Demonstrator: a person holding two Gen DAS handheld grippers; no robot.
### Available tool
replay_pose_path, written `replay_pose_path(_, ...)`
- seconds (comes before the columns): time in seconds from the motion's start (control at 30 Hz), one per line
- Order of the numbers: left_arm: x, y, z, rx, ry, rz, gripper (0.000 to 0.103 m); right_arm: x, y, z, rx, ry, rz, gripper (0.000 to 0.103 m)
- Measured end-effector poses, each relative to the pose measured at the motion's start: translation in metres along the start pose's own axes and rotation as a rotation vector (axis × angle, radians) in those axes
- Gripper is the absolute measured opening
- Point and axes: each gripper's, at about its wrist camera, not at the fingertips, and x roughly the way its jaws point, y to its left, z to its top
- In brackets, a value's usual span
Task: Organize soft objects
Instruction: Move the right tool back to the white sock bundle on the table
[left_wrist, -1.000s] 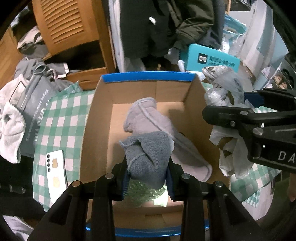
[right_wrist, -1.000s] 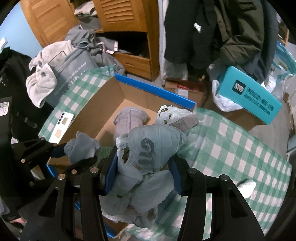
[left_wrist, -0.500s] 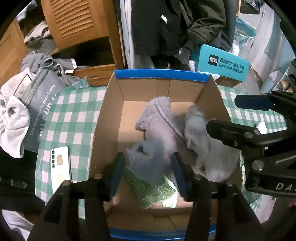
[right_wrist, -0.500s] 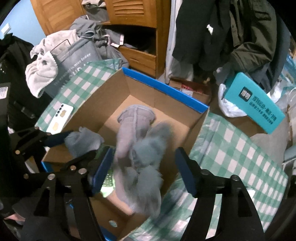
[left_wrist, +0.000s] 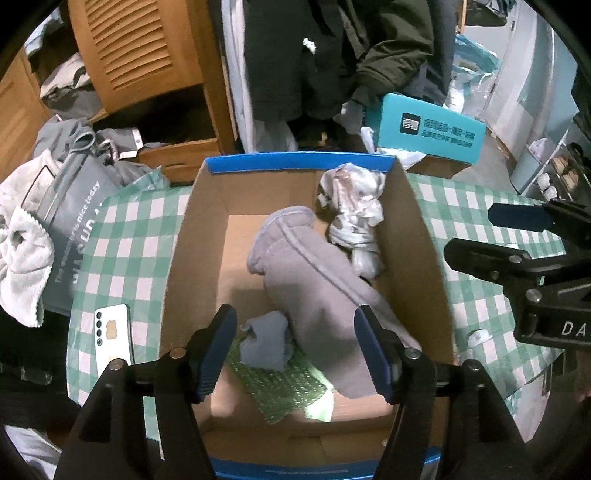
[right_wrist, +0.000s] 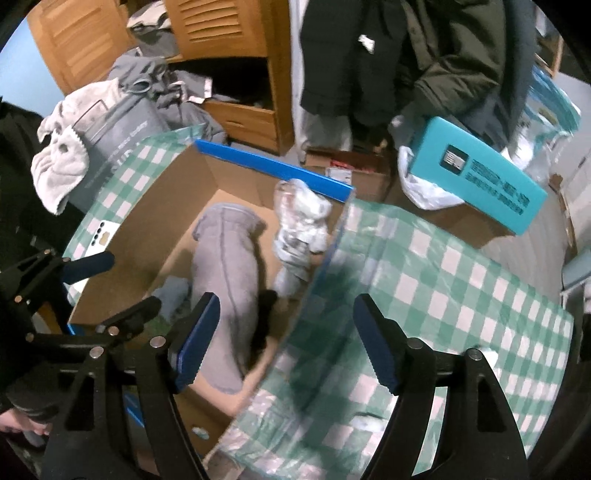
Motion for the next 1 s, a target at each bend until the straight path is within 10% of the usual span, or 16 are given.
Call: replay_pose_path(1.0, 0.007, -0.121, 0.016, 0.172, 0.025, -0.110, 0.075, -0.023, -0.145, -0.081, 0.304, 0.008, -0.086, 0.077)
